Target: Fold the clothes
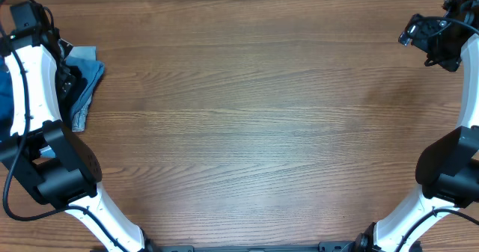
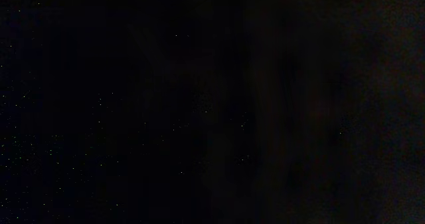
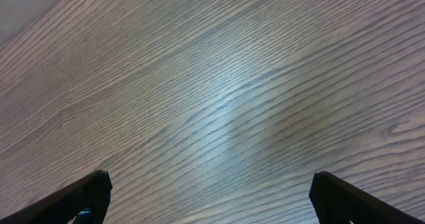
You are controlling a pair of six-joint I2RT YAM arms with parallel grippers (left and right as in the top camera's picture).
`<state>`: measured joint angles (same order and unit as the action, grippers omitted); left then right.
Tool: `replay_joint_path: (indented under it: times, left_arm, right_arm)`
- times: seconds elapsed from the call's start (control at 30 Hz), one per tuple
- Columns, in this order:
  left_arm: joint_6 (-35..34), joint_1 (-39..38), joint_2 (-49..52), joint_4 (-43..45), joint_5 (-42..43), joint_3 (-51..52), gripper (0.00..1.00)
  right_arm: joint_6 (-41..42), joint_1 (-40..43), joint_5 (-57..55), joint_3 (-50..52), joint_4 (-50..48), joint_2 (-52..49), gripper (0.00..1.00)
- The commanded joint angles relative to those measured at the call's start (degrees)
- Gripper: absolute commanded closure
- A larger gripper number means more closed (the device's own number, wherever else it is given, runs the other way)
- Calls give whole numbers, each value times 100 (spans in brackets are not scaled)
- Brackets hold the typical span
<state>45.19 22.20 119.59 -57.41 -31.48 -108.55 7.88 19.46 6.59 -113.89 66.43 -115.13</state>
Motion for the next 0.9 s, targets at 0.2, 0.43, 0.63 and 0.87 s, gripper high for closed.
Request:
replay_joint_path:
  times: [0.2, 0.43, 0.63, 0.87]
  left_arm:
    - [-107, -352, -761, -570, 1331, -758, 1]
    - [-973, -184, -1633, -328, 2068, -927, 86]
    - [-3838, 800, -1567, -256, 2306, -822, 87]
    - [-4972, 1012, -863, -573, 1585, -203, 87]
  right_arm:
    - [4, 7, -57, -83, -26, 37, 0]
    - [4, 7, -57, -83, -28, 37, 0]
    - [4, 7, -55, -83, -26, 37, 0]
    - [4, 7, -55, -83, -26, 37, 0]
